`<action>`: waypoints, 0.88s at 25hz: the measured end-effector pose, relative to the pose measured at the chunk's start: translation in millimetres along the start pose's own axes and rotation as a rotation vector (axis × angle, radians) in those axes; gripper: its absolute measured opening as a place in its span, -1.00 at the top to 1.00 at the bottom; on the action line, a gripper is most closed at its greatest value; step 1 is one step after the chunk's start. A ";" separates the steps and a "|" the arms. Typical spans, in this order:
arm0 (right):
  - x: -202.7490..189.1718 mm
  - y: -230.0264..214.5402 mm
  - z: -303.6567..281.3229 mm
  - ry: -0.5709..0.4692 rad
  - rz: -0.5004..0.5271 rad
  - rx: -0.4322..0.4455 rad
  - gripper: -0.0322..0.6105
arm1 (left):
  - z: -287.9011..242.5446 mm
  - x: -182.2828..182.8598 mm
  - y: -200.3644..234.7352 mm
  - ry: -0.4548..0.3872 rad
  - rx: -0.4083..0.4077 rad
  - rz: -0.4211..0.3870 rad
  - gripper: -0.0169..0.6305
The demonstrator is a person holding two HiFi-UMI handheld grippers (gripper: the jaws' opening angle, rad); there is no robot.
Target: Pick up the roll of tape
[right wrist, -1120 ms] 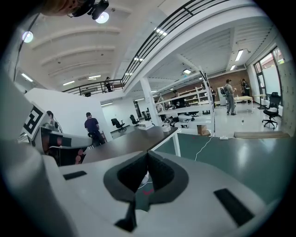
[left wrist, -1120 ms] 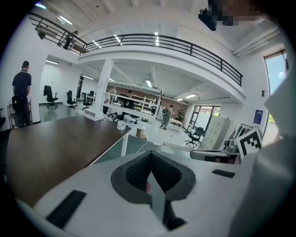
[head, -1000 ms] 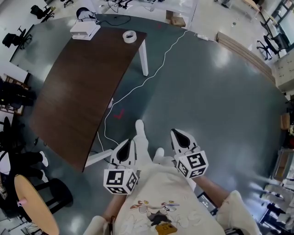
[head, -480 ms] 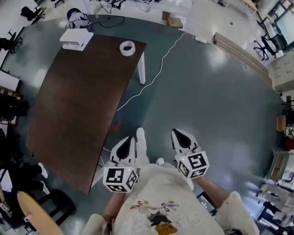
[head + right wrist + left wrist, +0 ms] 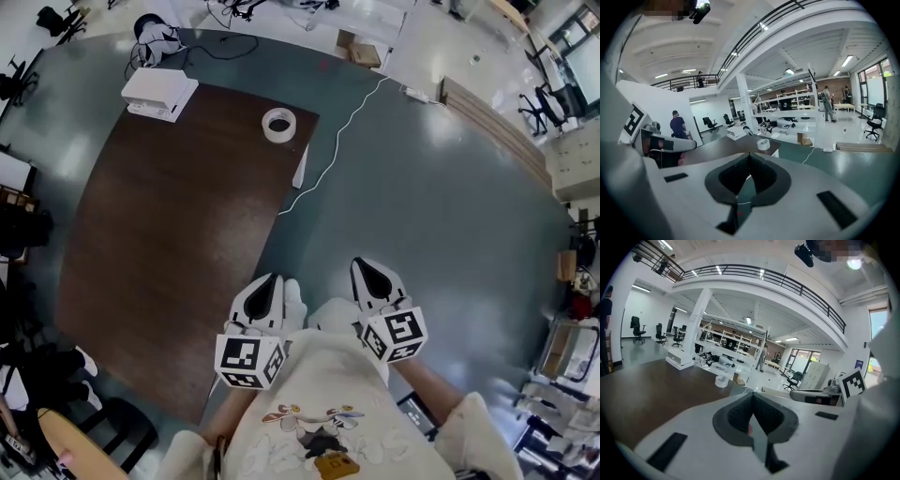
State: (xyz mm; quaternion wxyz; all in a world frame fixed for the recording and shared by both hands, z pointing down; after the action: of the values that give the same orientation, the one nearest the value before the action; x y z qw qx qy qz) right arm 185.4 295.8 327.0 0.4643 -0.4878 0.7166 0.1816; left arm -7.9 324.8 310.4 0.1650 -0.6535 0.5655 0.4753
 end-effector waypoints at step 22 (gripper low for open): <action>101.0 -102.4 -170.0 0.026 0.092 0.140 0.88 | -165.7 90.9 60.3 0.030 0.105 0.044 0.93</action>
State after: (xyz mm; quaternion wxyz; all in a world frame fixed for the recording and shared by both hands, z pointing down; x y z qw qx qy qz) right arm 181.9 74.1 347.1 0.4792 -0.4232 0.7550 0.1460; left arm 1.7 128.5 338.2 0.1801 -0.6385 0.6064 0.4384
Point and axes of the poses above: the fingertips, and each gripper's own axes: z backward along the fingers, y to its left, x out of its top, the point moved 5 cm from there along z, backward along the fingers, and after that the axes turned 6 degrees about y, right-handed, at the moved point
